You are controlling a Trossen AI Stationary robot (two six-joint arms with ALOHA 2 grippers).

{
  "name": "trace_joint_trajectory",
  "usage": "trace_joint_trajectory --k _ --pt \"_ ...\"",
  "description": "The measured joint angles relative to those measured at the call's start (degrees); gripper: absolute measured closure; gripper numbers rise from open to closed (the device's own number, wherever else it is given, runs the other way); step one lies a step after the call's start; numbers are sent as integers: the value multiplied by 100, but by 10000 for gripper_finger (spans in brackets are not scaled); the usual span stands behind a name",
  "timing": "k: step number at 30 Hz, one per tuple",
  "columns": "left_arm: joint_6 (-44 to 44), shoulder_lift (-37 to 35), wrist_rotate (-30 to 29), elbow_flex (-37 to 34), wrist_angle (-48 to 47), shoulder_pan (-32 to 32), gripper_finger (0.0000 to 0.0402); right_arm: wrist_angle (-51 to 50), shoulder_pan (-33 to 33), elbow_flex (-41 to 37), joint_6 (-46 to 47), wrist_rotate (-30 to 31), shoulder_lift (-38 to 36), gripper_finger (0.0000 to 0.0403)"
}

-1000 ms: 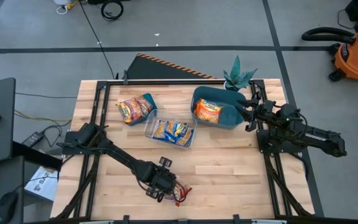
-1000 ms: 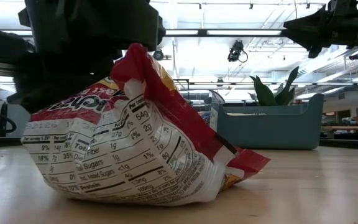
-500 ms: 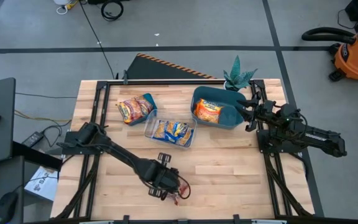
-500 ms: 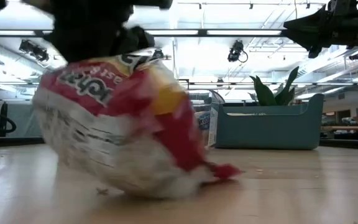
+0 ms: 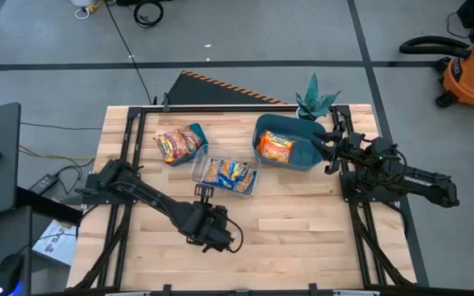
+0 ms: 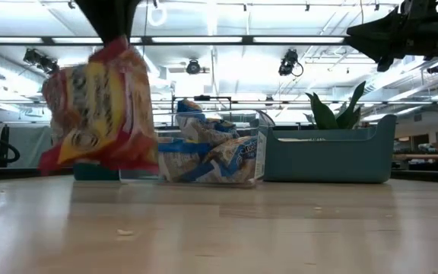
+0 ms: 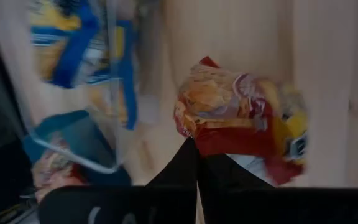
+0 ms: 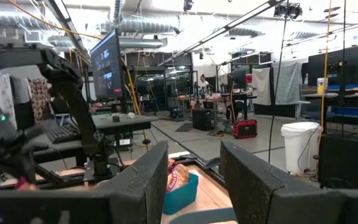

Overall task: Sort Maruchan noodles
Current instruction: Put the red noodle pack into the left small blue bin

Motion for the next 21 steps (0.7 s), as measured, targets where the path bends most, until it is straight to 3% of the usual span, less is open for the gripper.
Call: trace_joint_trajectory --k 7,12,15,21 --pt "-228 -839 -747 11 -290 126 401 -3 0 0 0 11 2 250" --pt "-384 -1624 -1991 17 -304 448 401 -3 2 0 0 14 2 250" --pt "-394 -1993 -2501 -7 -283 874 401 -4 2 0 0 14 2 250" --pt "-56 -2576 -2701 -499 57 2194 401 -4 2 0 0 14 2 250"
